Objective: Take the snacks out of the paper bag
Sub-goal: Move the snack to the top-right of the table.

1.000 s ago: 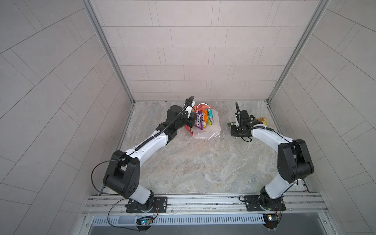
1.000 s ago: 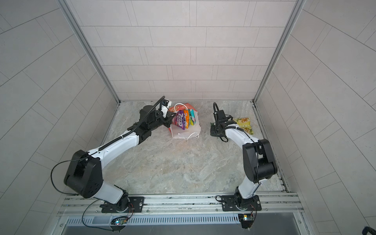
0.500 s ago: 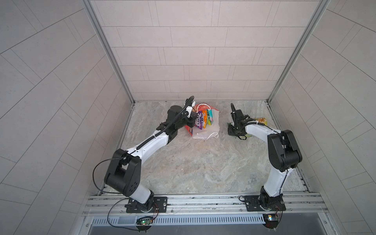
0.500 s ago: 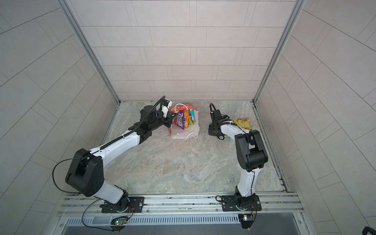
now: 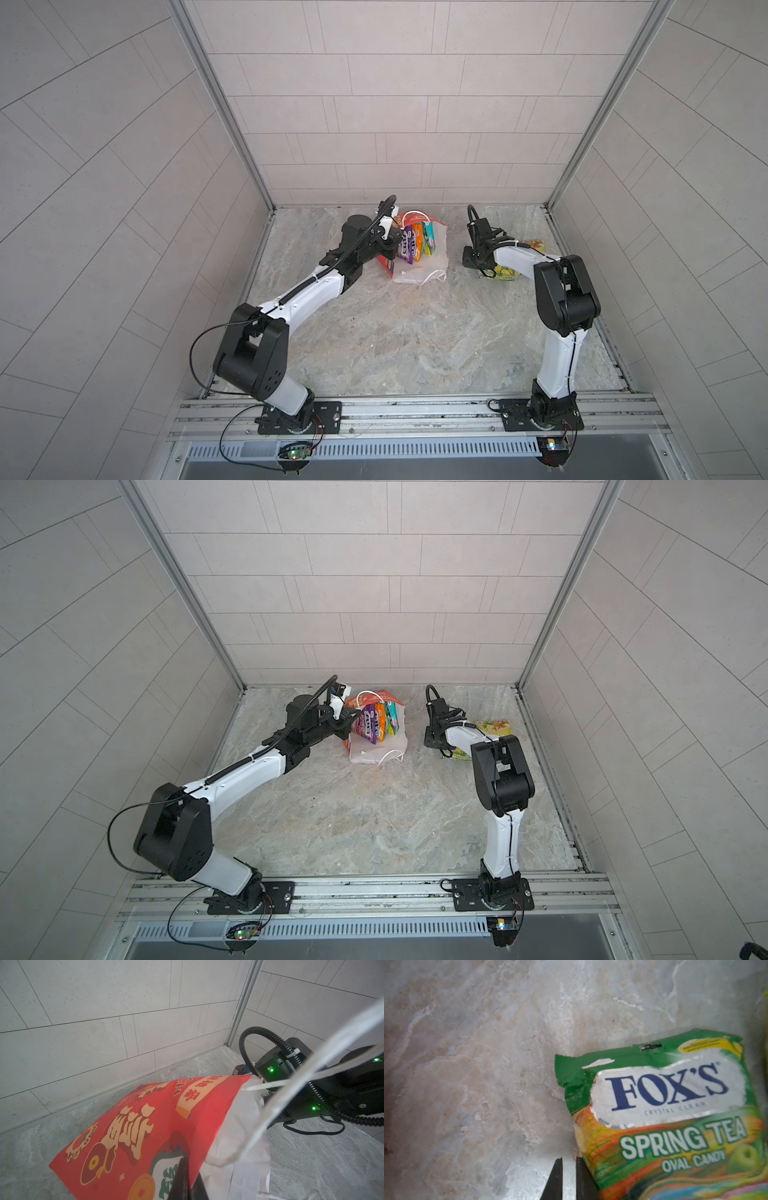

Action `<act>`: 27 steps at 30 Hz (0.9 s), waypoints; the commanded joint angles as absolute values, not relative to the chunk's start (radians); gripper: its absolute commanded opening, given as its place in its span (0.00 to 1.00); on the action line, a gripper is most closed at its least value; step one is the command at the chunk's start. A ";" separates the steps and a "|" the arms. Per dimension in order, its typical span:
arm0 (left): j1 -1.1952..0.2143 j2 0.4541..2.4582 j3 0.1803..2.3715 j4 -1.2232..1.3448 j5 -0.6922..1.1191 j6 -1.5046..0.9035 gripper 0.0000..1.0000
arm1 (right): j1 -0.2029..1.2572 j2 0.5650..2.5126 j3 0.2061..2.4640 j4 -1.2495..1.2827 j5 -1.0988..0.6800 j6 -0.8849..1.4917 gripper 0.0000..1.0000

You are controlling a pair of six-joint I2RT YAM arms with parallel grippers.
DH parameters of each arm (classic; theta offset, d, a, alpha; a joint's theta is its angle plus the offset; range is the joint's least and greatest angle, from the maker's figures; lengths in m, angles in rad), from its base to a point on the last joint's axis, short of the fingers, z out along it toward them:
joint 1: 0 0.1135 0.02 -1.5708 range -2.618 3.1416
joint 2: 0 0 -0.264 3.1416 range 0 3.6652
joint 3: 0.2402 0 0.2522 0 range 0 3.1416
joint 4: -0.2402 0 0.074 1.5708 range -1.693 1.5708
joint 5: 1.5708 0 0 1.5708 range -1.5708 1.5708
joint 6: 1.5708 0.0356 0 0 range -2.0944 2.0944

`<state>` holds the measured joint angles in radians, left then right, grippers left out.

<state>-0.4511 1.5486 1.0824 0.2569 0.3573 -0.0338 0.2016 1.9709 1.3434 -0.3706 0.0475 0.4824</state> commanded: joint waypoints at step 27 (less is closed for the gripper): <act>-0.445 1.562 1.080 0.259 0.379 -0.047 0.00 | 0.163 1.865 1.255 -0.294 -0.024 0.536 0.23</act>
